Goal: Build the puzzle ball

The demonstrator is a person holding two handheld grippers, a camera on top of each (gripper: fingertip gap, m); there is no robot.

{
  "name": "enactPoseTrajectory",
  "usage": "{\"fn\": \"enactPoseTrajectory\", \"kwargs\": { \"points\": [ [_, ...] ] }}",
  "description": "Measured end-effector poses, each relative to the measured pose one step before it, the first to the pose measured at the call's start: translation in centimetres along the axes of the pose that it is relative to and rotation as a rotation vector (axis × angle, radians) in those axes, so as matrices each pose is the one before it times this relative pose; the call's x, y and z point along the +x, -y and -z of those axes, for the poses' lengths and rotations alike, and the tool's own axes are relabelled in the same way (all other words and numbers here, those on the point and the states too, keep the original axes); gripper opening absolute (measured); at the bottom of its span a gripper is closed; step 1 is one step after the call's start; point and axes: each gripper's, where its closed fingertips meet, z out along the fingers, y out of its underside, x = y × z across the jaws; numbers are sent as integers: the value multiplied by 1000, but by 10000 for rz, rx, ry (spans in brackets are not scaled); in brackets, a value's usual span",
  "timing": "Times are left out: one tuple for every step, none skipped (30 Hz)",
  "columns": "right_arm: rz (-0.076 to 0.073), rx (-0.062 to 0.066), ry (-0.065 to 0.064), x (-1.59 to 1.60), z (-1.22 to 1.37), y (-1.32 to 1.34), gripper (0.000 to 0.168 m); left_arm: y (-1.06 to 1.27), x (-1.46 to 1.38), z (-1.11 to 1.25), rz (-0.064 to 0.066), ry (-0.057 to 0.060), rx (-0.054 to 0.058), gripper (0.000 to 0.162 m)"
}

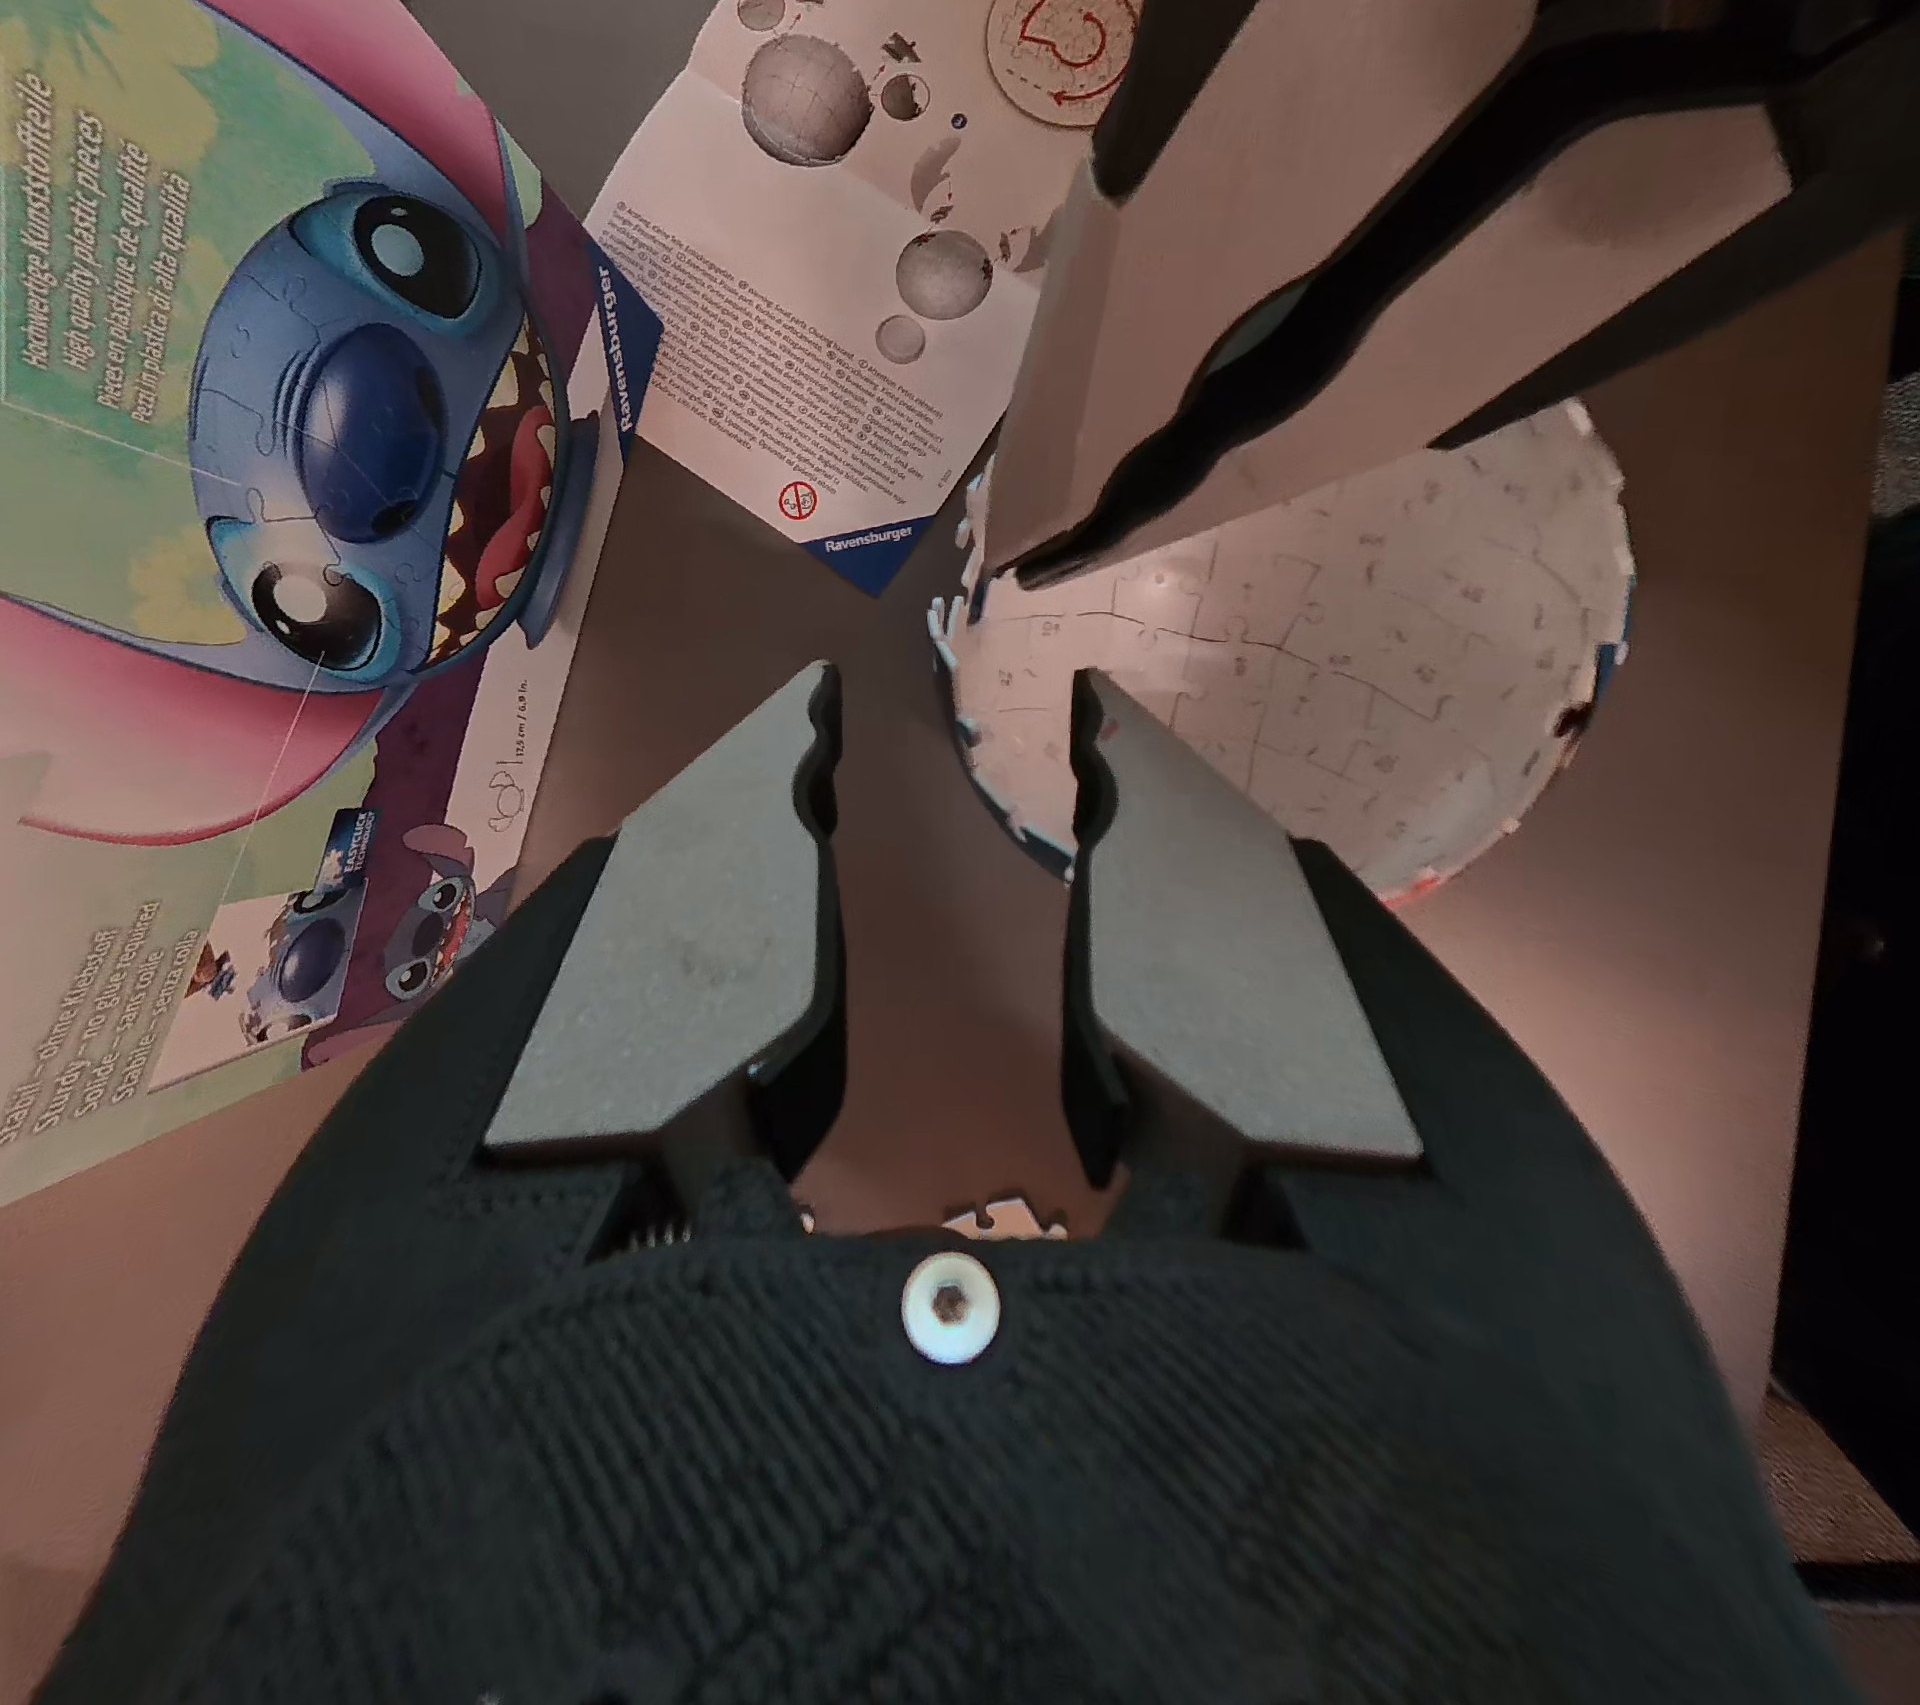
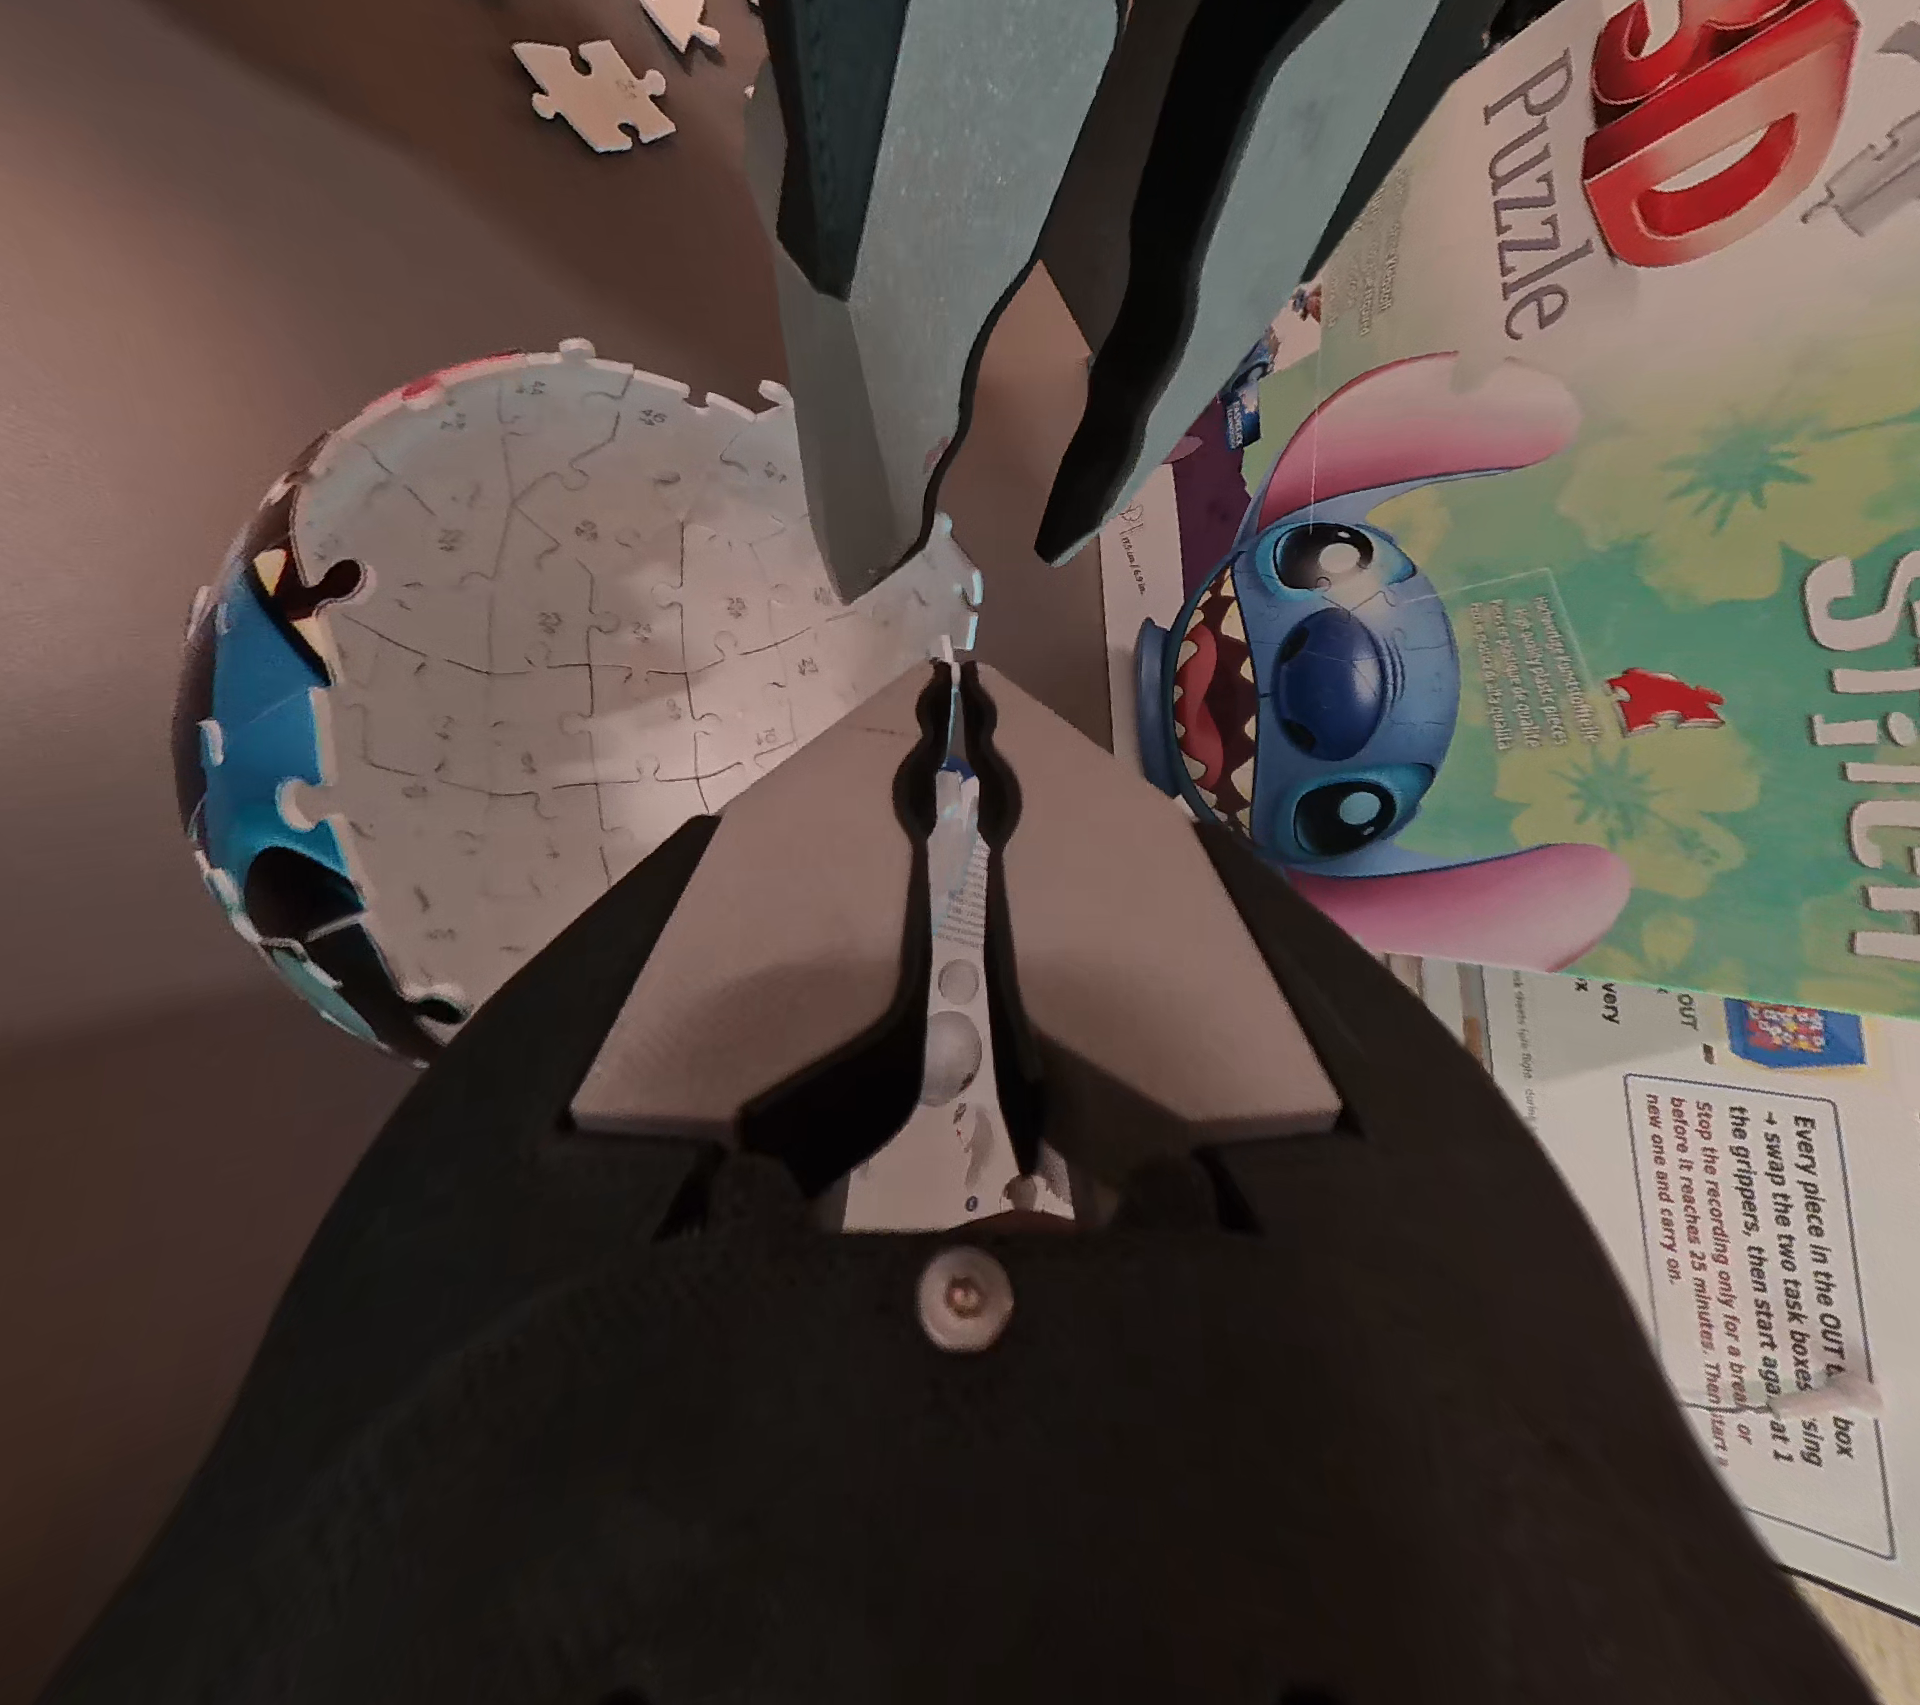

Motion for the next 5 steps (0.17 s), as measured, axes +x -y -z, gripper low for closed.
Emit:
{"fn": "enactPoseTrajectory", "kwargs": {
  "points": [
    [13,-10,-34,17,-8,26,0,16,76,-89,-51,-9,-13,41],
    [-4,1,-14,-8,-20,51,0,-24,18,-118,-39,23,-36,42],
    [3,-5,-5,-10,-9,47,0,-59,0,-150,-34,25,-63,42],
    [26,-13,-1,-36,-4,37,0,-64,8,-146,-26,22,-61,42],
    [48,-14,-16,-16,6,42,0,-29,3,-130,-25,15,-45,42]
  ]
}}
